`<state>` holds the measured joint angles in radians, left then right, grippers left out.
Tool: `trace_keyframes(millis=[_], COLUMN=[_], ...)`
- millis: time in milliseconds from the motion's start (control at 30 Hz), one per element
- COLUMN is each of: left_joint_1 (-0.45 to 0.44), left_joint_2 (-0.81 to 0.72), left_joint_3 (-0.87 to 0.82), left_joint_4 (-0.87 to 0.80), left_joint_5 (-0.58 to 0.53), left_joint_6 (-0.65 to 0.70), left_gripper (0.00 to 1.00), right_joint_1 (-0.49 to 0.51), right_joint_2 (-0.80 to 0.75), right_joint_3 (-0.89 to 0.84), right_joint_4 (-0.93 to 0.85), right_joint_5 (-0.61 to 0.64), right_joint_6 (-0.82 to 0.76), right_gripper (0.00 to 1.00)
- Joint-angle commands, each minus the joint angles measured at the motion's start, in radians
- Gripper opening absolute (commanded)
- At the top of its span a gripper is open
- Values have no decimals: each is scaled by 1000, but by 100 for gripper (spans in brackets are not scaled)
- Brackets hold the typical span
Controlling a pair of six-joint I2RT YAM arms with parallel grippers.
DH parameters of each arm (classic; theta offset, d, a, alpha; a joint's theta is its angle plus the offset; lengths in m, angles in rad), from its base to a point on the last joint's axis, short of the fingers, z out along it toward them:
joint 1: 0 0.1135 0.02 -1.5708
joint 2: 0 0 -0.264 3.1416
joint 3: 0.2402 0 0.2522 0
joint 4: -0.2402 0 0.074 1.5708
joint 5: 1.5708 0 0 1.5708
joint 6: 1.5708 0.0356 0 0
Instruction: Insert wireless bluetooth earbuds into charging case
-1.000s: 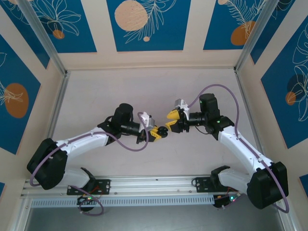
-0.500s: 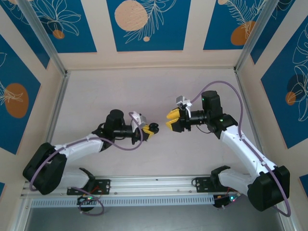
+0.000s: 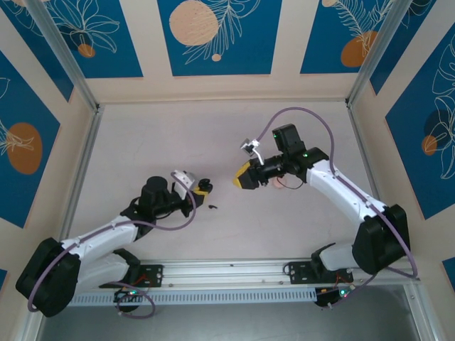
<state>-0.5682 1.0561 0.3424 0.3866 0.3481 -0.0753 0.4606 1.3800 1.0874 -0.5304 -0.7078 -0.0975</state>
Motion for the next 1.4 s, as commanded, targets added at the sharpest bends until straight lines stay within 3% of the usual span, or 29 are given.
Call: trace_keyframes(millis=[0,167,467,900,1367], left_joint_1=[36,82,141,191,201], left_joint_2=[-38,-93,-200,-248,-243], left_joint_3=[-38,-60,-83,-93,-91], left_joint_4=[36,-22,-126,-181,-184], left_joint_5=[-144,-198,-250,-253,-251], left_joint_6=[-97,-143,-197,-212,-205], left_gripper=[13,13,13,13,15], right_joint_1=[46,132,285,431,455], right_joint_2=[72,224,453,701,801], right_joint_3=[67,196,371,556,601], right_joint_4=[-93,-207,-290,-409,-421], right_joint_5=[181,381,577,728,790], right_joint_6=[47,29,33,-18,-21], right_gripper=[47,45,44,41,39])
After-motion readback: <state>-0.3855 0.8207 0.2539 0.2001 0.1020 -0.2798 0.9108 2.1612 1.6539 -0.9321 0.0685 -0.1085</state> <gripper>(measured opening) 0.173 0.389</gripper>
